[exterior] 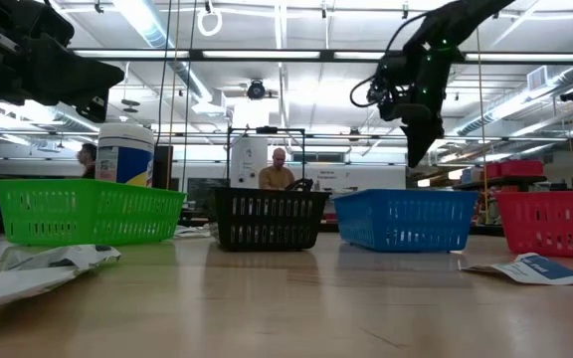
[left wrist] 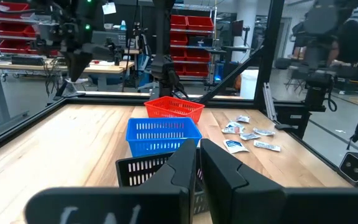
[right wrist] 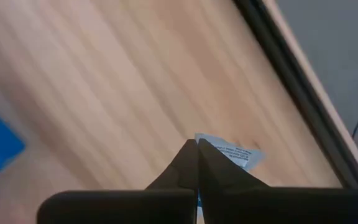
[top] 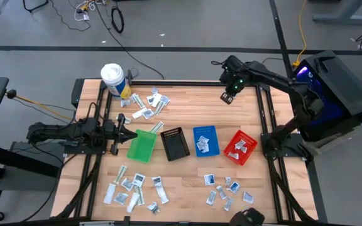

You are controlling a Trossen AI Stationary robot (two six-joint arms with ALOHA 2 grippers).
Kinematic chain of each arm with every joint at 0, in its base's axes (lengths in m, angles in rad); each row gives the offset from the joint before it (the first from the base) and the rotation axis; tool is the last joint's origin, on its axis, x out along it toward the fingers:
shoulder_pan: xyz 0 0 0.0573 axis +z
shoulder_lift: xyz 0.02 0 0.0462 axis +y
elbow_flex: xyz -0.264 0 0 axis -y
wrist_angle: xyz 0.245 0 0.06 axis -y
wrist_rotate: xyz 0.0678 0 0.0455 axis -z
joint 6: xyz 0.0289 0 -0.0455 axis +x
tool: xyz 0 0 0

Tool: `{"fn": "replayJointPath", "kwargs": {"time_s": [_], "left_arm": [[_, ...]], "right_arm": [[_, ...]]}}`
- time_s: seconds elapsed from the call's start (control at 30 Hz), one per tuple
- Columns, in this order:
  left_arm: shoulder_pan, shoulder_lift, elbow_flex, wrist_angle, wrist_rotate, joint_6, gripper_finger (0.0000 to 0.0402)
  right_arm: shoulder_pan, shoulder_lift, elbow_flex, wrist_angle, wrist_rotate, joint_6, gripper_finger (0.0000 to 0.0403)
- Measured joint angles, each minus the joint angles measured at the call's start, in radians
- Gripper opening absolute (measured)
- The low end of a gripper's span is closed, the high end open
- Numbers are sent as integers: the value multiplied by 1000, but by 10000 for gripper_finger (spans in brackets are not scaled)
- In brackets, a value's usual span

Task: Pick & Place First Aid Supplies
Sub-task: Put the alcohol pad into the blue basket

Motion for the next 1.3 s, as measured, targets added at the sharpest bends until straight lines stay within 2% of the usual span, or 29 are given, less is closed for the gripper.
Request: {"fn": "replayJointPath", "kwargs": {"time_s": [0.8, 1.3], "left_arm": [[0, 0, 0, 0, 0, 0, 32], [0, 0, 0, 0, 0, 0, 32]], "right_arm": [[421, 0, 0, 25, -23, 51, 0], [641, 0, 1, 138, -61, 114, 0]]}}
